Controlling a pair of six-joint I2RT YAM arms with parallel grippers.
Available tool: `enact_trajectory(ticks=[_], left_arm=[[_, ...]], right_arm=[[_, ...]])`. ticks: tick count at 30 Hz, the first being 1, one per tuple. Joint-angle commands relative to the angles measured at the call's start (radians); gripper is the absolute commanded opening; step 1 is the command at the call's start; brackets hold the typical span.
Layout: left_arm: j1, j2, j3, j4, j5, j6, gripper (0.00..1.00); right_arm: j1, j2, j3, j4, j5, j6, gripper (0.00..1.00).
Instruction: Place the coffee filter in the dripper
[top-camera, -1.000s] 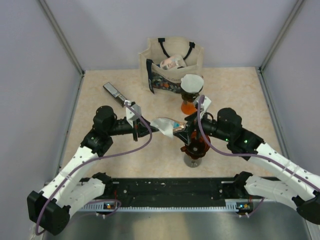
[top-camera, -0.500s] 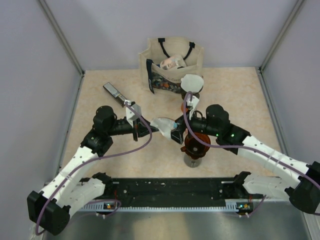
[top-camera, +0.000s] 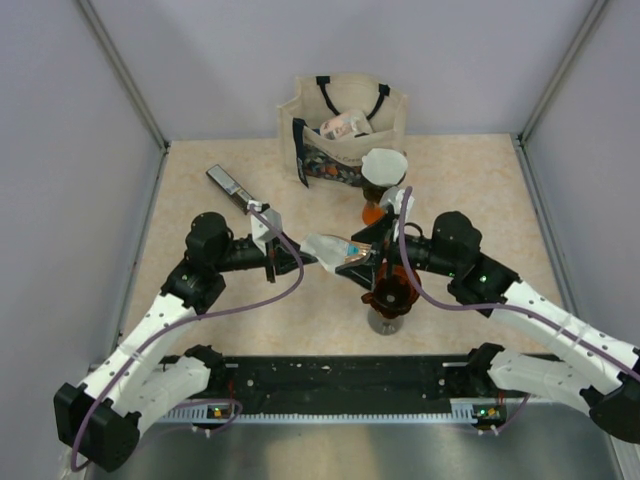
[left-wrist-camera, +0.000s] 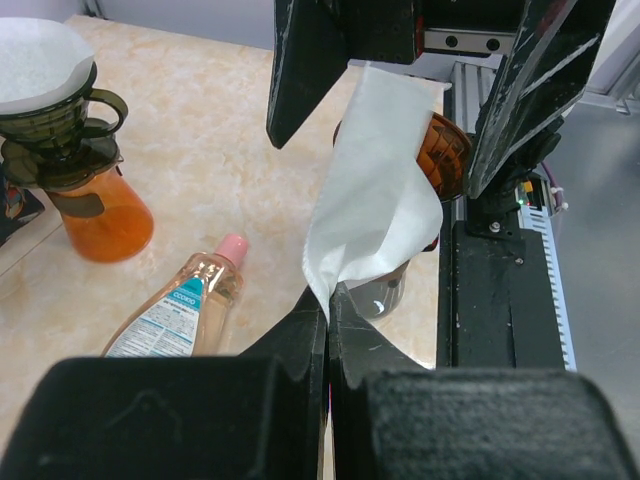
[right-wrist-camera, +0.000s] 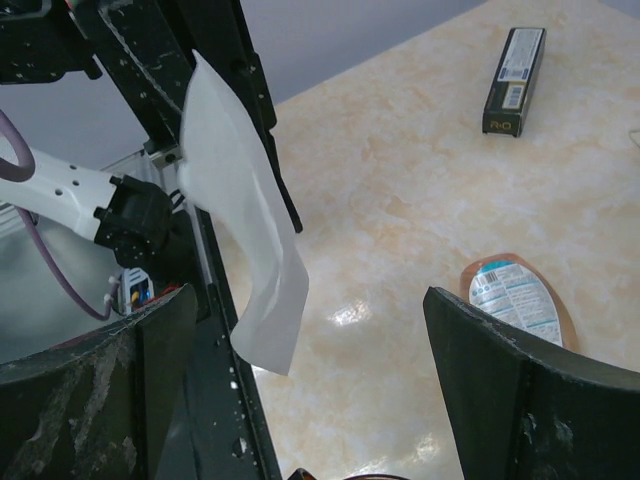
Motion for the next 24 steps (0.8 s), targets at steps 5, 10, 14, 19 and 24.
enact_trajectory(ticks=[5,10,14,19,24], left_arm=[[0.000,-0.020,-0.003,0.041,0.012,0.000,0.00],[0.001,-0.027,-0.006,0.033,0.044,0.019,0.00],[0.000,-0.028,-0.006,0.017,0.067,0.040,0.00],[0.001,-0.024,-0.005,0.009,0.060,0.045,0.00],[0.001,-0.020,-0.002,0.006,0.061,0.046,0.00]], right_arm=[[-0.003,-0.004,0.030,0.049,-0.011,0.006,0.95],[-0.003,-0.019,0.053,0.003,0.080,-0.017,0.95],[-0.003,-0.039,0.079,0.001,0.140,-0.047,0.96],[-0.003,-0.035,0.112,0.013,0.155,-0.072,0.96],[-0.003,0.002,0.147,0.015,0.143,-0.089,0.96]])
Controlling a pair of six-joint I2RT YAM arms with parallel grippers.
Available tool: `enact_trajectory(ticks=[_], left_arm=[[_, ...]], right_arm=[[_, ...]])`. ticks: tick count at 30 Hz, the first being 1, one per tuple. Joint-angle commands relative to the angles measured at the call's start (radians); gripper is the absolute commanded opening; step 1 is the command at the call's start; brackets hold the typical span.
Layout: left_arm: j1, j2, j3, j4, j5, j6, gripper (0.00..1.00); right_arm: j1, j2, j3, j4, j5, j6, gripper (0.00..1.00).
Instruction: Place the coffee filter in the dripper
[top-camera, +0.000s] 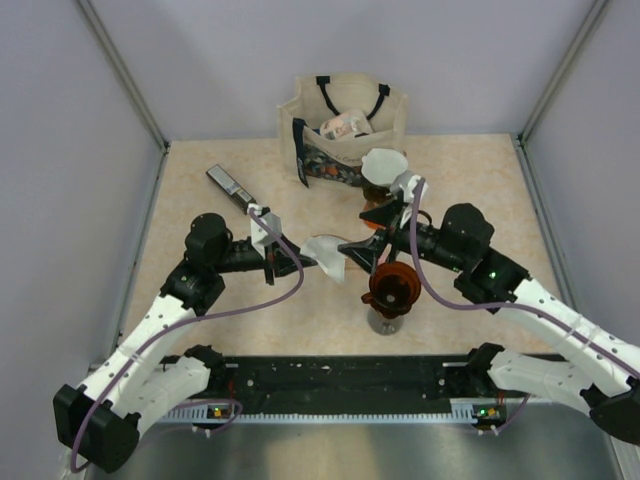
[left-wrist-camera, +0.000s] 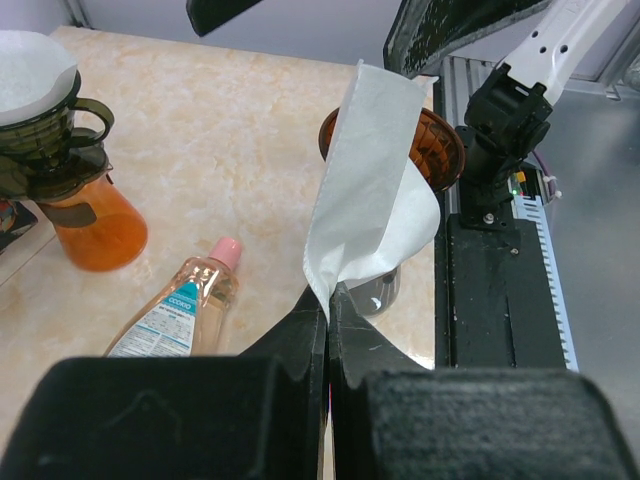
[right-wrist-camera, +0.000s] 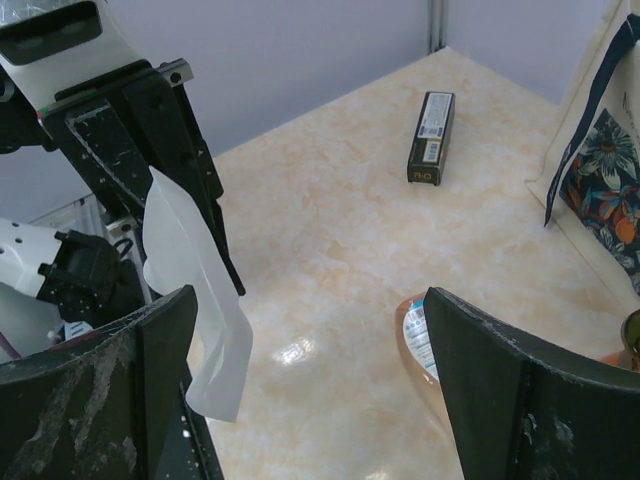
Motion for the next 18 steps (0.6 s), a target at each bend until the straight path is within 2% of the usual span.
enact_trajectory(ticks=[1,18], left_arm=[[0.000,-0.009,0.003,0.013,0.024,0.015,0.00],[0.000,-0.019,0.004,0.010,0.029,0.017,0.00]], right_arm=[[-0.004,0.022,0.073,0.035,0.004,-0.034,0.96],[-0.003,0.088,0.075,0.018,-0.056,-0.024,0.96]])
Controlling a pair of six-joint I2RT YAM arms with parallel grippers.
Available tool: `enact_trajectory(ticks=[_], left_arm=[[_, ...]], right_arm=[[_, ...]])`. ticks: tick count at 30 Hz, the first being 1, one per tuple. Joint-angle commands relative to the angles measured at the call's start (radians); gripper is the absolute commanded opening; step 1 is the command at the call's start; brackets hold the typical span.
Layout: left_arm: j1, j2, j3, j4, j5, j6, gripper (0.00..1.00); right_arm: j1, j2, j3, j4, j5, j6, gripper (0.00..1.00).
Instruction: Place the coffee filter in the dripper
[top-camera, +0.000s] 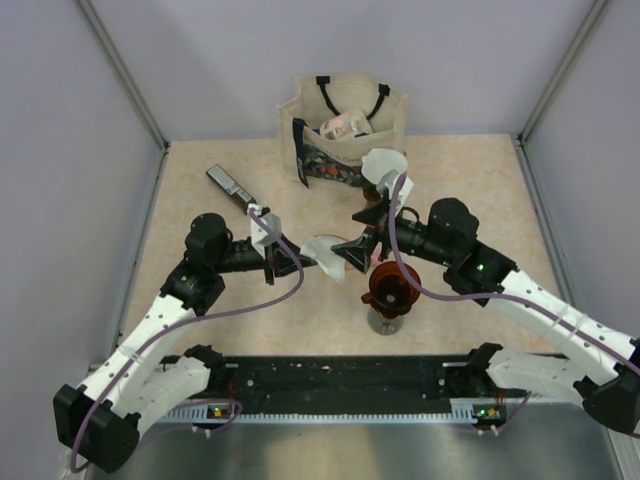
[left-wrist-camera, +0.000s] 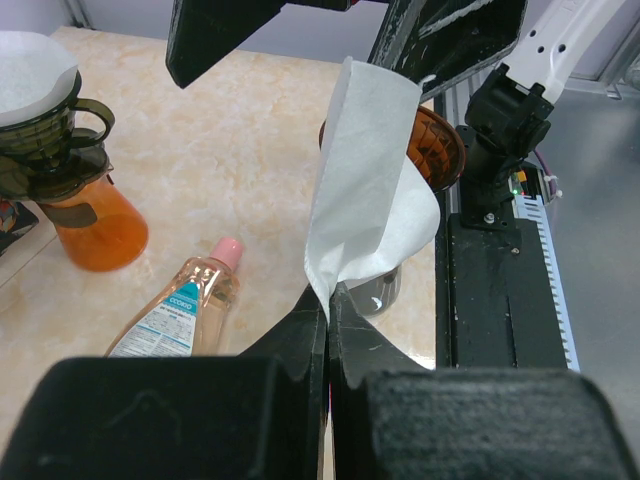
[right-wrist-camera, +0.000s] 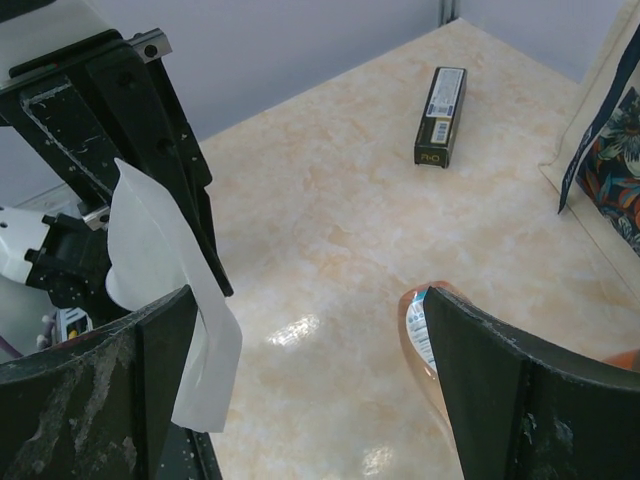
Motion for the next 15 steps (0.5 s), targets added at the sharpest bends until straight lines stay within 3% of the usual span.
enact_trajectory(ticks=[1,8,15], left_arm=[[0.001,-0.020,0.004,0.011,0.030,0.011,0.00],[0.001,-0.016,0.008,0.031,-0.008,-0.021,0.00],[0.000,-0.006,0.004,0.064,-0.025,-0.049,0.00]], right_arm=[[-0.004,0.021,0.042,0.017,-0.044,-0.004,0.96],[-0.004,0.052,0.040,-0.012,-0.198,0.019,0.91],[-0.003,0.098,0.017,0.043,-0.192,0.077,0.89]])
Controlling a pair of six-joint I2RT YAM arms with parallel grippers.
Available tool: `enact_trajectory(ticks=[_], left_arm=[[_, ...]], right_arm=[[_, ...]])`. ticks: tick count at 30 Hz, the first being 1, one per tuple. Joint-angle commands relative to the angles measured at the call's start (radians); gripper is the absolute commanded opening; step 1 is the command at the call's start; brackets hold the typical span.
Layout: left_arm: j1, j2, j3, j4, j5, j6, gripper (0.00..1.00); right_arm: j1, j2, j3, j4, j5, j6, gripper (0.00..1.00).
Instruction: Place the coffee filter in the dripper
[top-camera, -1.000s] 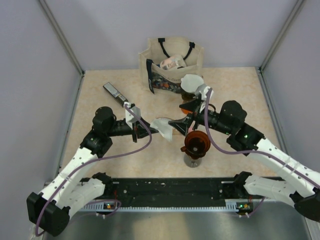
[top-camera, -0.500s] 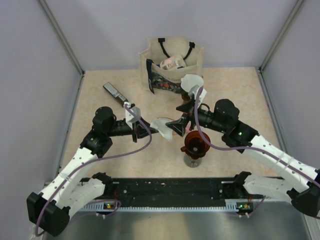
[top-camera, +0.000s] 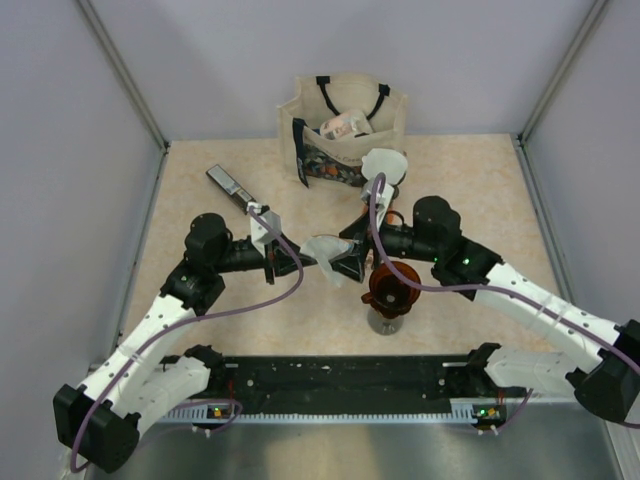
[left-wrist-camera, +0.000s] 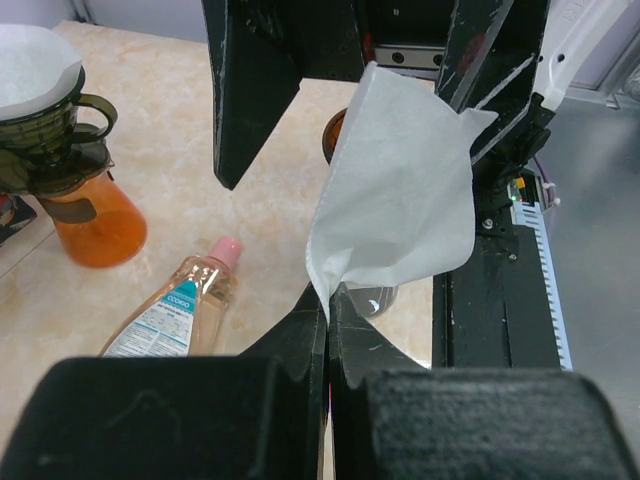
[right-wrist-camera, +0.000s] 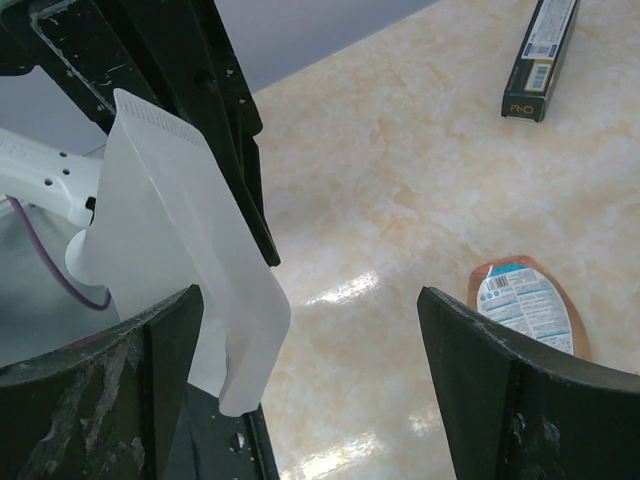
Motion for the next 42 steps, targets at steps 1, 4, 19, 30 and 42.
enact_trajectory(ticks=[1,4,19,30,42], left_arm=[[0.000,-0.005,0.004,0.060,-0.016,-0.022,0.00],[0.001,0.000,0.004,0.061,-0.010,-0.021,0.00],[0.001,-0.011,-0.006,0.058,0.008,-0.010,0.00],[0.001,-0.026,-0.034,0.137,-0.048,-0.096,0.00],[-0.002,-0.081,-0.035,0.060,-0.289,-0.153,0.99]], right_arm=[[-0.003,0.033,0.018,0.079,-0.026,0.047,0.88],[-0.003,0.053,0.016,0.116,-0.006,0.067,0.86],[-0.001,0.020,-0.012,0.130,0.014,0.102,0.25],[-0.001,0.017,0.001,0.168,-0.014,0.115,0.00],[0.000,0.044,0.060,0.096,0.168,0.072,0.00]])
